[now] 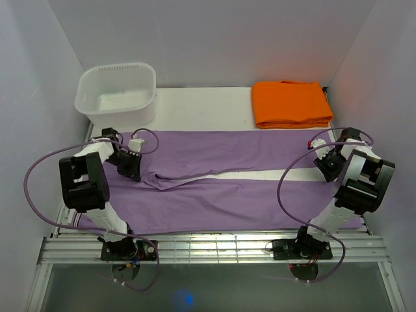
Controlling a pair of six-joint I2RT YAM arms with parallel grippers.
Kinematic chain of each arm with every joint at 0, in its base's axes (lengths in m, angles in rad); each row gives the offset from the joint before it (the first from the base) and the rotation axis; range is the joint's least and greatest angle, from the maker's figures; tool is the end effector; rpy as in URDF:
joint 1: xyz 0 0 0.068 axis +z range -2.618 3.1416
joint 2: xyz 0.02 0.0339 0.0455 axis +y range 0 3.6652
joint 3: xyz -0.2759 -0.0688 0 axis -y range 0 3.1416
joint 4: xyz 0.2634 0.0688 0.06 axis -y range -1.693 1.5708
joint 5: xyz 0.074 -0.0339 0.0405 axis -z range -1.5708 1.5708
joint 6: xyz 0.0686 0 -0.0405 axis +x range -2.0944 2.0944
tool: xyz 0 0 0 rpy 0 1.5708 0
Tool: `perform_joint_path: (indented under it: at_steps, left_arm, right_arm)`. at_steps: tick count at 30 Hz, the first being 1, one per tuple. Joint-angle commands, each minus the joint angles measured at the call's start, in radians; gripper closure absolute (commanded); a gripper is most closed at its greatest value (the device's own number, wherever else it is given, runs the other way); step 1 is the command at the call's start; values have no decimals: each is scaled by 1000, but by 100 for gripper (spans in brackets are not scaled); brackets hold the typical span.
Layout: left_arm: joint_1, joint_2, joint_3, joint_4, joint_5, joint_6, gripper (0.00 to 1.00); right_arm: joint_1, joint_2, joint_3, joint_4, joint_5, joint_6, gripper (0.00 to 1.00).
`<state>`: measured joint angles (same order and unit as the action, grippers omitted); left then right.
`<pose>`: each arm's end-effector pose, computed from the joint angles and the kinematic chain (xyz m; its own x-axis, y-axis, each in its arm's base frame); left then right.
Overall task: Fold and stack the trousers
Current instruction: Flatten the trousers out
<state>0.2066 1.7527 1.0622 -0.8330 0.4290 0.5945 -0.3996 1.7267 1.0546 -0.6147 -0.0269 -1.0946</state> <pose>0.3167 0.0372 0.1271 -0.9036 0.3310 -0.2719 0.4090 0.8554 -0.3177 0.3197 -0.1330 0.1321 -0.7448 -0.6498 -0.1514 -0.6108 0.7554 -0.2372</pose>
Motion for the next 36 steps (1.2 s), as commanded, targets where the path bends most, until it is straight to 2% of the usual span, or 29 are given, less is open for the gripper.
perform_joint_path:
  at_steps: [1,5,10,13,18,21,27,31,36]
  left_arm:
    - [-48,-42,-71,-64,-15,68,76]
    - [-52,-78,-19,-84,4,70,76]
    - [-53,-67,83,-98,30,42,76]
    - [-53,-67,133,-75,27,4,76]
    - [-52,-52,192,-48,10,-38,76]
    - [-49,-39,226,-48,-13,-32,77]
    - [-12,-16,260,-41,-50,5,78]
    - [-7,27,164,21,-128,25,78]
    - [-9,45,39,72,-107,19,78]
  right_arm:
    - [-28,-49,5,-138,22,-142,62]
    - [-15,-52,131,-203,-114,-120,59]
    - [91,46,344,-186,-221,94,59]
    - [163,120,387,-114,-228,205,59]
    - [220,246,416,-43,-147,268,60]
    - [220,281,389,-31,-107,243,60]
    - [212,202,135,1,-31,69,62]
    - [171,127,-14,1,10,-34,63]
    - [108,54,-120,-6,64,-126,65]
